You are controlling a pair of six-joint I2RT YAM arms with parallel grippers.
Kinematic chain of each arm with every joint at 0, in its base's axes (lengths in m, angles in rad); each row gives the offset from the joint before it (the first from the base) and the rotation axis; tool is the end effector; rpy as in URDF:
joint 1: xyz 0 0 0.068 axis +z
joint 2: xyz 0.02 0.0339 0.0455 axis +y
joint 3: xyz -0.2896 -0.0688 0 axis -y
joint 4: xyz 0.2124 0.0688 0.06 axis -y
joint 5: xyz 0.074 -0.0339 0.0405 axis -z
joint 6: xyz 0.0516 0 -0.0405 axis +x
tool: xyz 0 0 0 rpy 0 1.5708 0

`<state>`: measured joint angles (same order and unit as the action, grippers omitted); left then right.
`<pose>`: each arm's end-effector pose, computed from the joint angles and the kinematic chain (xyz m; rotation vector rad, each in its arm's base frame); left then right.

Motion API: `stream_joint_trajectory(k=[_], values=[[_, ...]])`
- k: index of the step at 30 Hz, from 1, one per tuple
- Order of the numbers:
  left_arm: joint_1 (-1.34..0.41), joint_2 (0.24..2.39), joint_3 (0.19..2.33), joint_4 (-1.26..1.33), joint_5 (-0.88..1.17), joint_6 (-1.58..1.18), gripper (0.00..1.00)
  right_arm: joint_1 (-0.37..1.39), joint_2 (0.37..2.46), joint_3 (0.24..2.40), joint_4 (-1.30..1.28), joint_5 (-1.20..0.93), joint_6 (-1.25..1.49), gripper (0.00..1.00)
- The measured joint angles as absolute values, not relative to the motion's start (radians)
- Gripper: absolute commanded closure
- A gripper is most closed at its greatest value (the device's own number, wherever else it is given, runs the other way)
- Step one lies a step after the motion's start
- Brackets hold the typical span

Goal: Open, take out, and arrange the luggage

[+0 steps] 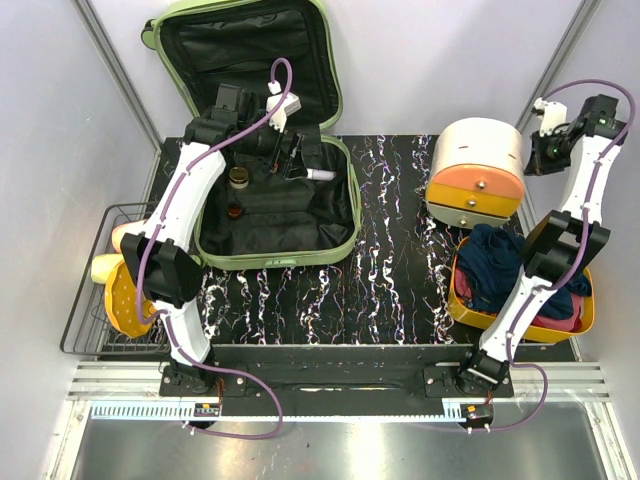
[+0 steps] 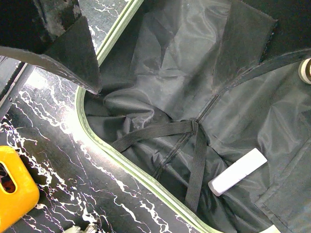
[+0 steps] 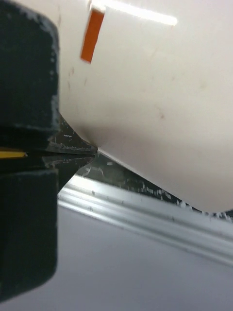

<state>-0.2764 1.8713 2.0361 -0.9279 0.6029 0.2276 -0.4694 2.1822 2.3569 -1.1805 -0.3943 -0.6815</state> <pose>0.3668 -0.1345 0.4036 0.8522 2.1086 -0.7243 0.4104 -0.1859 0.3439 -0.4024 2.4322 0.0237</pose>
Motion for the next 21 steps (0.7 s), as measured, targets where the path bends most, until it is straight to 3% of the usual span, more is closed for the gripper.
stream_joint_trajectory(k=[13, 21], values=[[-0.276, 1.902, 2.049, -0.927, 0.608, 0.208, 0.01, -0.352, 2.065, 1.919, -1.153, -0.468, -0.621, 0.96], [-0.273, 1.946, 2.068, -0.923, 0.62, 0.174, 0.01, -0.268, 1.922, 1.839, -1.133, -0.533, -0.581, 0.87]])
